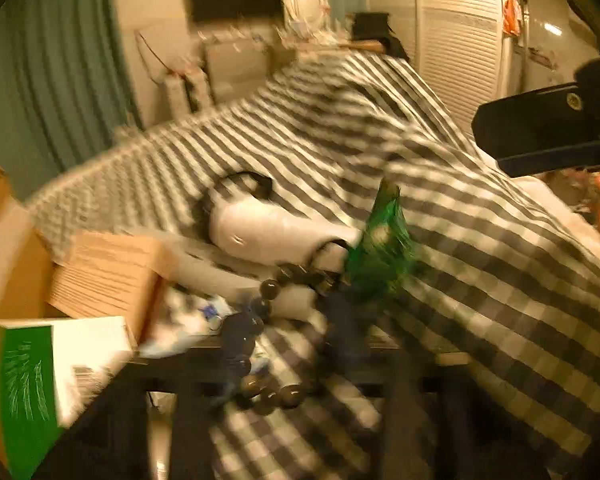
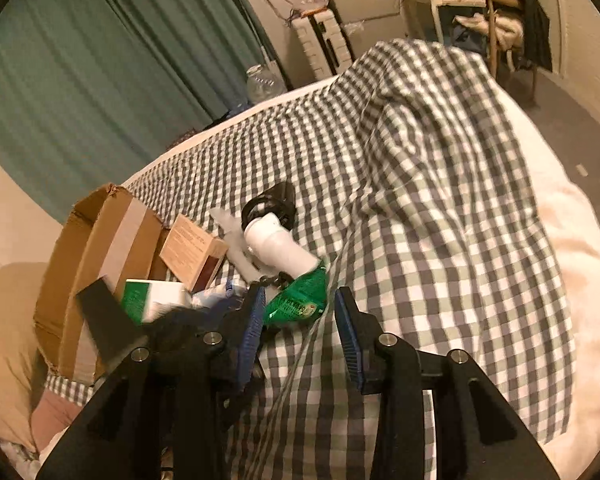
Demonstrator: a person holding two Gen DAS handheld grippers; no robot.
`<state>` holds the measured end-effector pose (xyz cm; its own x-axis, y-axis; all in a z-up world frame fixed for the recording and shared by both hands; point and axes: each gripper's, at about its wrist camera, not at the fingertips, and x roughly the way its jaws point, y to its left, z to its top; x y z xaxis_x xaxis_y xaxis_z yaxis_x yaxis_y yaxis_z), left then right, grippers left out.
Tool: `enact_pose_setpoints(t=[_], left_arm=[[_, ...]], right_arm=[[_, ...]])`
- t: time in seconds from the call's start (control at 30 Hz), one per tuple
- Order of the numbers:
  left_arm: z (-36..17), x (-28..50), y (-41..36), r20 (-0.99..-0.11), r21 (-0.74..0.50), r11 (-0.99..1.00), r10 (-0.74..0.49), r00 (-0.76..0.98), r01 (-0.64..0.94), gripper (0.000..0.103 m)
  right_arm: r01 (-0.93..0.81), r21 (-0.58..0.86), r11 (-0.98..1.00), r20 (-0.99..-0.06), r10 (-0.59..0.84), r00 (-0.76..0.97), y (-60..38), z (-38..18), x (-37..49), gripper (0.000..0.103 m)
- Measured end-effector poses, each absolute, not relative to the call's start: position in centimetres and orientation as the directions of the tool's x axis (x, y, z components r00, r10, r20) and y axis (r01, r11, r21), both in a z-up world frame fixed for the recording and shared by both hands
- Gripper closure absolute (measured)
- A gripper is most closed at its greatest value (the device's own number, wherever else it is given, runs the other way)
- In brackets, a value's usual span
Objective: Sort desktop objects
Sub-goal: 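Grasp the dark bead bracelet with the left tool while the right holds the green bag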
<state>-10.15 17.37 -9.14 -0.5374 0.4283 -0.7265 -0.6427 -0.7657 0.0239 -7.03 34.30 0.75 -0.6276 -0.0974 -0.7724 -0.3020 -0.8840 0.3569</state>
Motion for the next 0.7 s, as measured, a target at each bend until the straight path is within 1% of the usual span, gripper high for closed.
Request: enact_pose_setpoints(t=[0.03, 0.1, 0.17, 0.3, 0.37, 0.4, 0.43, 0.47, 0.5, 0.53, 0.6, 0.63, 0.7], left_arm=[[-9.8, -10.6, 17.3, -0.756, -0.017, -0.772, 0.425, -0.497, -0.635, 0.093], [-10.1, -10.3, 17.4, -0.754, 0.009, -0.768, 0.416, -0.509, -0.641, 0.095], [-10.2, -10.1, 17.4, -0.757, -0.002, -0.763, 0.423, -0.498, -0.646, 0.095], [-9.6, -10.7, 16.7, -0.769, -0.056, -0.765, 0.444, -0.461, -0.642, 0.093], [-9.1, -10.4, 16.3, -0.763, -0.037, -0.773, 0.431, -0.482, -0.633, 0.091], [-8.9, -10.1, 16.2, -0.758, -0.023, -0.78, 0.422, -0.498, -0.625, 0.083], [-8.6, -9.8, 15.8, -0.747, -0.01, -0.785, 0.418, -0.517, -0.619, 0.062], [-8.2, -9.4, 15.4, -0.734, -0.011, -0.782, 0.429, -0.526, -0.624, 0.05], [-8.1, -9.3, 15.1, -0.725, -0.008, -0.779, 0.437, -0.533, -0.627, 0.034], [-8.1, -9.4, 15.1, -0.723, 0.003, -0.782, 0.429, -0.541, -0.623, 0.029], [-8.4, -9.6, 15.2, -0.732, 0.032, -0.778, 0.41, -0.545, -0.628, 0.029], [-8.5, -9.7, 15.3, -0.732, 0.044, -0.774, 0.405, -0.547, -0.632, 0.029], [-8.6, -9.8, 15.5, -0.736, 0.05, -0.776, 0.397, -0.548, -0.629, 0.029]], right_arm=[[-0.303, 0.359, -0.883, -0.775, -0.101, -0.624, 34.3, 0.7, -7.1, 0.068], [-0.302, 0.358, -0.884, -0.779, -0.104, -0.618, 34.2, 0.6, -7.2, 0.068], [-0.299, 0.345, -0.89, -0.791, -0.105, -0.602, 33.9, 0.4, -7.5, 0.068], [-0.295, 0.343, -0.892, -0.82, -0.13, -0.557, 33.5, -0.5, -8.4, 0.068], [-0.296, 0.383, -0.875, -0.814, -0.168, -0.556, 33.6, -0.8, -8.7, 0.065], [-0.299, 0.392, -0.87, -0.815, -0.178, -0.551, 33.5, -1.0, -8.8, 0.062], [-0.306, 0.391, -0.868, -0.821, -0.179, -0.542, 33.5, -1.2, -8.9, 0.06], [-0.314, 0.387, -0.867, -0.828, -0.177, -0.532, 33.4, -1.5, -9.1, 0.059], [-0.324, 0.387, -0.863, -0.837, -0.182, -0.516, 33.2, -1.8, -9.5, 0.059], [-0.33, 0.394, -0.858, -0.841, -0.192, -0.505, 33.2, -2.1, -9.8, 0.058], [-0.35, 0.399, -0.847, -0.856, -0.207, -0.474, 32.9, -3.2, -11.1, 0.052], [-0.362, 0.382, -0.85, -0.871, -0.2, -0.449, 32.7, -3.8, -11.8, 0.052], [-0.357, 0.298, -0.885, -0.909, -0.15, -0.388, 31.7, -4.9, -13.4, 0.052]])
